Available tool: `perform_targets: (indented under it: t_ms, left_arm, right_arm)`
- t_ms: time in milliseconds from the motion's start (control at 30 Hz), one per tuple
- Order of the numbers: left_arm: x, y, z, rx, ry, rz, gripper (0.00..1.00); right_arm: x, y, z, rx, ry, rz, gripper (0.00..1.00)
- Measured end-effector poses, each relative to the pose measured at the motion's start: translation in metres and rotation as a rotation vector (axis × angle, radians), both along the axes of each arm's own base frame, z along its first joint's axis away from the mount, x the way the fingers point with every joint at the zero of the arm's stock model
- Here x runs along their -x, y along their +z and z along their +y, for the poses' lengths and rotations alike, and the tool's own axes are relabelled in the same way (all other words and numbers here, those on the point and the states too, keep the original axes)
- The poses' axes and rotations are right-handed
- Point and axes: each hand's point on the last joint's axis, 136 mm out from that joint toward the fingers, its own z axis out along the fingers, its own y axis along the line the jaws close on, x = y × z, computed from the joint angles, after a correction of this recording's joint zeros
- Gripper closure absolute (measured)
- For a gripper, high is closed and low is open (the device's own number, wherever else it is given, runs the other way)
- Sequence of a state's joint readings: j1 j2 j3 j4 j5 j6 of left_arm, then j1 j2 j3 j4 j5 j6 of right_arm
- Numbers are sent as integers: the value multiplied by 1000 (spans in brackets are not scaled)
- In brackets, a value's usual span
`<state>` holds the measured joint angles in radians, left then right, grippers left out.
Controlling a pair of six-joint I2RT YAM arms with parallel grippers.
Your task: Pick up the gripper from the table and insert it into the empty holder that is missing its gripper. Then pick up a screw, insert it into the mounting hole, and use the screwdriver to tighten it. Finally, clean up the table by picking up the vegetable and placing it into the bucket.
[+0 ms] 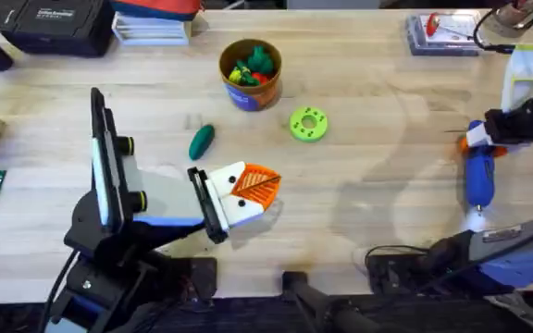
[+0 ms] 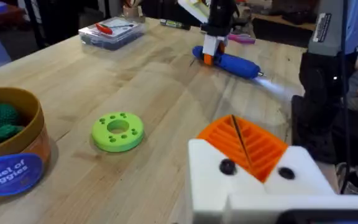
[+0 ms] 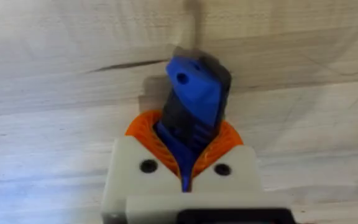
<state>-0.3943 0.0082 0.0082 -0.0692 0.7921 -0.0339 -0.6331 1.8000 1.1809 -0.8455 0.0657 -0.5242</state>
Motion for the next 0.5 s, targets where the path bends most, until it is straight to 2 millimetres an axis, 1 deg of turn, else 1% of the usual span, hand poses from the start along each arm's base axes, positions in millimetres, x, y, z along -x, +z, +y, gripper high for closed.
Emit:
perform_targets:
  t_ms: [200, 300, 333, 400, 500]
  left_arm:
    - [0, 0, 0, 0, 0, 0, 989]
    - [0, 0, 0, 0, 0, 0, 989]
    - [0, 0, 0, 0, 0, 0, 989]
    - [0, 0, 0, 0, 0, 0, 989]
    - [0, 0, 0, 0, 0, 0, 989]
  right_arm:
    - [0, 2, 1, 0, 0, -3, 974]
    - [-2, 8, 4, 2, -5, -27, 974]
    - [-4, 15, 7, 3, -6, -51, 974]
    - [-10, 34, 12, 13, -6, -119, 974]
    - [-22, 73, 18, 55, -12, -254, 974]
